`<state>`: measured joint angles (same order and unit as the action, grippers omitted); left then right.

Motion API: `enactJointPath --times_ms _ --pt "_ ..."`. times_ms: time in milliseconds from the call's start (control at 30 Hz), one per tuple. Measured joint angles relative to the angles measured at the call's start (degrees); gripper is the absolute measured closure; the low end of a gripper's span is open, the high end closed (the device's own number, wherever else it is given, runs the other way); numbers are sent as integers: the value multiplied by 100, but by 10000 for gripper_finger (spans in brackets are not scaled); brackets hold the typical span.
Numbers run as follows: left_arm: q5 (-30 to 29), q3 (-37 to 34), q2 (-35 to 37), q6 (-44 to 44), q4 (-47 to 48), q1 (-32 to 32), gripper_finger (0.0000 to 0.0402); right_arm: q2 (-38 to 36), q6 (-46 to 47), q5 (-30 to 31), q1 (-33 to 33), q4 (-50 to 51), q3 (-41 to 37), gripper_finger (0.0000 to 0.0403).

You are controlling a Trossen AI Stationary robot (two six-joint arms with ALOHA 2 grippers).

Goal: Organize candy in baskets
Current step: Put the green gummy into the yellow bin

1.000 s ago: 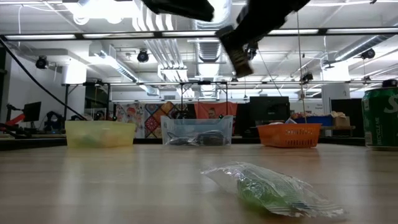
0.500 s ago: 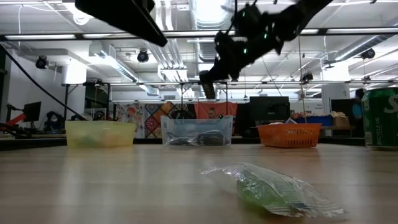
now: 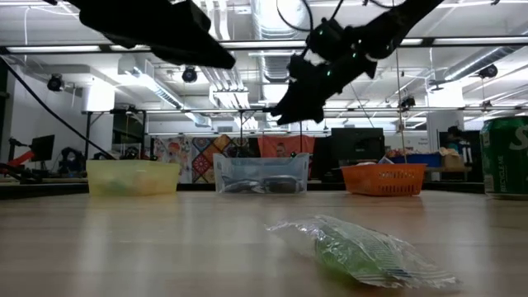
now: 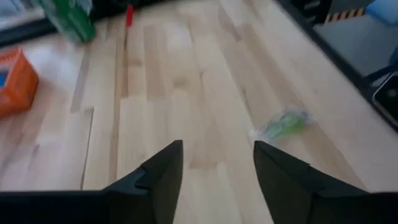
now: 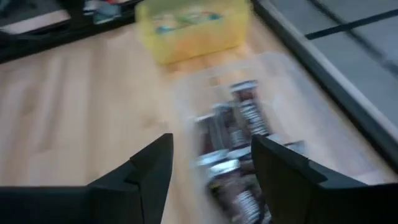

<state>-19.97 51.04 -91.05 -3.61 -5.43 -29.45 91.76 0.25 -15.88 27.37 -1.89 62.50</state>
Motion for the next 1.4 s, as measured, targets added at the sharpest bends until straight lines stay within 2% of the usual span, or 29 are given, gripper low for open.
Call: enactJointPath --times_ms 133,267,433,600,733,1033,1233,1400 --pt "29 -204 -122 385 -804 -42 193 -478 109 -129 -330 607 0 197" --pt "481 -233 -464 519 -1292 -44 176 -895 178 -118 -871 1220 0 200" --pt "704 -190 -1139 646 -2251 -46 178 -1312 430 -98 -1684 1761 0 200" --pt "806 3 -1778 707 -2590 -24 185 -1558 838 -62 -2483 1907 -29 200" --pt "1307 232 -2237 714 -2710 37 190 -1611 1322 -14 -3076 1958 -68 200" --pt "2400 294 -2845 504 -3593 382 200 -1461 2148 1038 -4445 2028 -83 200" --pt "2708 283 -3219 452 -4194 576 208 -1470 2556 1720 -5112 2137 -101 200" --pt "2813 281 -3312 408 -4214 665 210 -1472 2741 1968 -5403 2134 -101 200"
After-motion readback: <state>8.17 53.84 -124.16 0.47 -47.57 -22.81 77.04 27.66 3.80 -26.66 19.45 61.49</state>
